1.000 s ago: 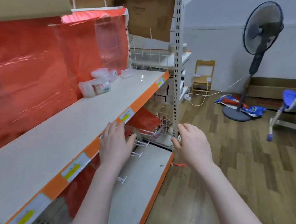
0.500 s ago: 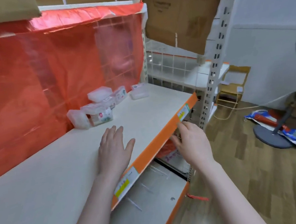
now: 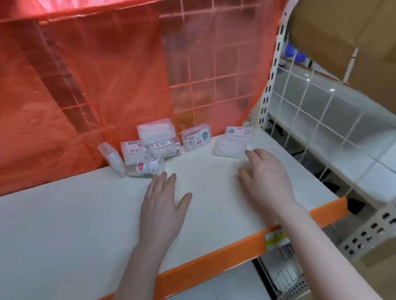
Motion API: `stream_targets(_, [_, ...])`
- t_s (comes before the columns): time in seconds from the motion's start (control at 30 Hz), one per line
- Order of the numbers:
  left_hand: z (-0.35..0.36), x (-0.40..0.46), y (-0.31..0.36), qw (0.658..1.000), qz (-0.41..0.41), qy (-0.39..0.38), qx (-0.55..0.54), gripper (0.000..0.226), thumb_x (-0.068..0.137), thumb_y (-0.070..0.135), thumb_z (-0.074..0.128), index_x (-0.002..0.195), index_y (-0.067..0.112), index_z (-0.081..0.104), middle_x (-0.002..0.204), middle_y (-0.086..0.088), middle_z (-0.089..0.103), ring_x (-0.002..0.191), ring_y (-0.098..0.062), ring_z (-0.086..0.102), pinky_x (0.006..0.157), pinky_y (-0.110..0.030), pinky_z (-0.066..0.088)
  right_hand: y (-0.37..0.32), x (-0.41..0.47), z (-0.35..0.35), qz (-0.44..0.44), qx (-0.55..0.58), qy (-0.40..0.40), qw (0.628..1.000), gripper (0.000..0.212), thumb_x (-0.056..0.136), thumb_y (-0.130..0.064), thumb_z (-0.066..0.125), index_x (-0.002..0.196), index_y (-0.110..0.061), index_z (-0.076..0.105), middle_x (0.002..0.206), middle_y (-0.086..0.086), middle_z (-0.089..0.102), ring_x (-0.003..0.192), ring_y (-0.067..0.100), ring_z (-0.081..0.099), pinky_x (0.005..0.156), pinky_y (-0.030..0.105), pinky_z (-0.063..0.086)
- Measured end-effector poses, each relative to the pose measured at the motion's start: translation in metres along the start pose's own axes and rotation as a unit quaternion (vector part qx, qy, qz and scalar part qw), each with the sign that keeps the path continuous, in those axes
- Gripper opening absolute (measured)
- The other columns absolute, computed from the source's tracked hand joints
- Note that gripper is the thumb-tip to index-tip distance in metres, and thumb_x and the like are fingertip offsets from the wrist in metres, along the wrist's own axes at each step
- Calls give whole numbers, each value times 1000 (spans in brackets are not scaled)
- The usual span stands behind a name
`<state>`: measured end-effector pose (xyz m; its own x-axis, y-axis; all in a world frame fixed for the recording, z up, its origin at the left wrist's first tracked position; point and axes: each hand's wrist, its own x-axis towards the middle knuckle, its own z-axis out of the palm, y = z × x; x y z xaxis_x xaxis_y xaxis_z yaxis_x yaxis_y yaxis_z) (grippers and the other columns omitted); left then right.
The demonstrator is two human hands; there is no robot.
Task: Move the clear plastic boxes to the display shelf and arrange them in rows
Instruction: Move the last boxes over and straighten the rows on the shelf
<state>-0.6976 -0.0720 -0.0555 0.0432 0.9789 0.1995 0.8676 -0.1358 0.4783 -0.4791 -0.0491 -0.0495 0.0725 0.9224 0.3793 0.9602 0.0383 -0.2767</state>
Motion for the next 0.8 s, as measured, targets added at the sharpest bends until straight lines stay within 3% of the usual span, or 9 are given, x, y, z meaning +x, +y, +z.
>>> stream_targets(0.17, [14, 4, 21, 998, -59, 12, 19, 60, 93, 41, 50, 145, 16, 33, 155, -2, 25, 144, -17, 15, 115, -26, 11, 22, 52, 14, -55, 16, -45, 997, 43, 86, -21, 59, 122, 0, 53, 115, 19, 57, 109, 37, 51, 91, 42, 39])
stream_targets(0.33, [19, 10, 25, 995, -98, 13, 27, 60, 94, 43, 48, 146, 20, 30, 156, 2, 20, 144, -13, 10, 114, -25, 10, 24, 78, 32, -88, 14, -78, 993, 42, 90, -27, 55, 125, -5, 51, 120, 15, 55, 114, 32, 48, 92, 38, 36])
stream_targets(0.4, [19, 12, 23, 994, -108, 18, 29, 59, 94, 43, 48, 146, 20, 31, 156, 2, 20, 144, -13, 11, 114, -26, 12, 23, 81, 37, -90, 16, -92, 992, 38, 89, -25, 56, 121, -4, 54, 116, 15, 57, 111, 33, 50, 89, 38, 38])
stream_targets(0.57, [21, 14, 22, 993, -115, 17, 24, 58, 94, 42, 49, 145, 20, 32, 156, 2, 21, 144, -13, 12, 114, -26, 12, 28, 77, 50, -129, 27, -55, 990, 20, 68, -5, 68, 87, -2, 62, 83, 16, 59, 82, 36, 58, 67, 37, 45])
stream_targets(0.8, [28, 18, 17, 994, -108, -4, 17, 58, 94, 41, 49, 145, 19, 33, 155, 1, 22, 144, -14, 13, 114, -26, 12, 33, 54, 34, -152, 35, -54, 986, 24, 65, -11, 77, 87, -9, 67, 85, 9, 64, 82, 31, 60, 62, 34, 46])
